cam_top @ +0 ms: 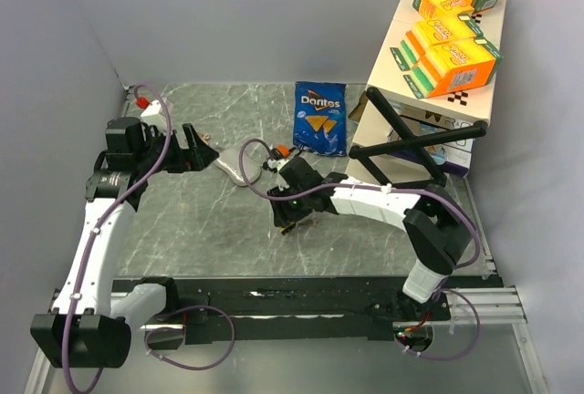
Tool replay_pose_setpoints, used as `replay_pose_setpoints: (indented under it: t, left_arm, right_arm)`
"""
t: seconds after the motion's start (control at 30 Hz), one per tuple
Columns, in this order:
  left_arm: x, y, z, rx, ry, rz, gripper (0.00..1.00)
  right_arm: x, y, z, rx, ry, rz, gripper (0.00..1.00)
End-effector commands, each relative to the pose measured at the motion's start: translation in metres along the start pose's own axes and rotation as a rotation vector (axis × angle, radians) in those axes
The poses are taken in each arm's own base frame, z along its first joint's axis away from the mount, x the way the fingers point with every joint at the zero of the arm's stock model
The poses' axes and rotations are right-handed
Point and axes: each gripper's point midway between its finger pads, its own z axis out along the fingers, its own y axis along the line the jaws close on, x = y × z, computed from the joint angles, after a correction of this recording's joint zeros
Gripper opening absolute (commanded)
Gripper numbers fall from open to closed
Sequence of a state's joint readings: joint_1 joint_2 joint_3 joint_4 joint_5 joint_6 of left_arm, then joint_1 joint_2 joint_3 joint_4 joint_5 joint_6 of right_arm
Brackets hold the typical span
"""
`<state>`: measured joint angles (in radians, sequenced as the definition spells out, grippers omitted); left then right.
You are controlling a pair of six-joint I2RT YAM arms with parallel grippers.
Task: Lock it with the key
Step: Place the lock at the center of the board.
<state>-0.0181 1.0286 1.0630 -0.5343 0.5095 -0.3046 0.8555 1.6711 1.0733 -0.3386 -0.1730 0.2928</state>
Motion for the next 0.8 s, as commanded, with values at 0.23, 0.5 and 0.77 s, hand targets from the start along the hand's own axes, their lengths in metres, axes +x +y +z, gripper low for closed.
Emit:
replay_pose_setpoints:
  t: [0.23,0.5,0.77]
  left_arm:
    - [-0.022,0.002,-0.005,-0.032,-0.092,0.052,0.96]
    - [-0.014,0.004,-0.001,-0.022,-0.069,0.032,0.96]
    - [-0.011,0.002,0.000,-0.005,-0.052,0.021,0.96]
  right_arm:
    - [-0.008,-0.018,0.021,0.172,-0.009,0.212,0.01]
    - [0.002,-0.020,0.024,0.189,0.015,0.249,0.40]
    - [-0.011,-0.014,0.017,0.179,-0.003,0.237,0.75]
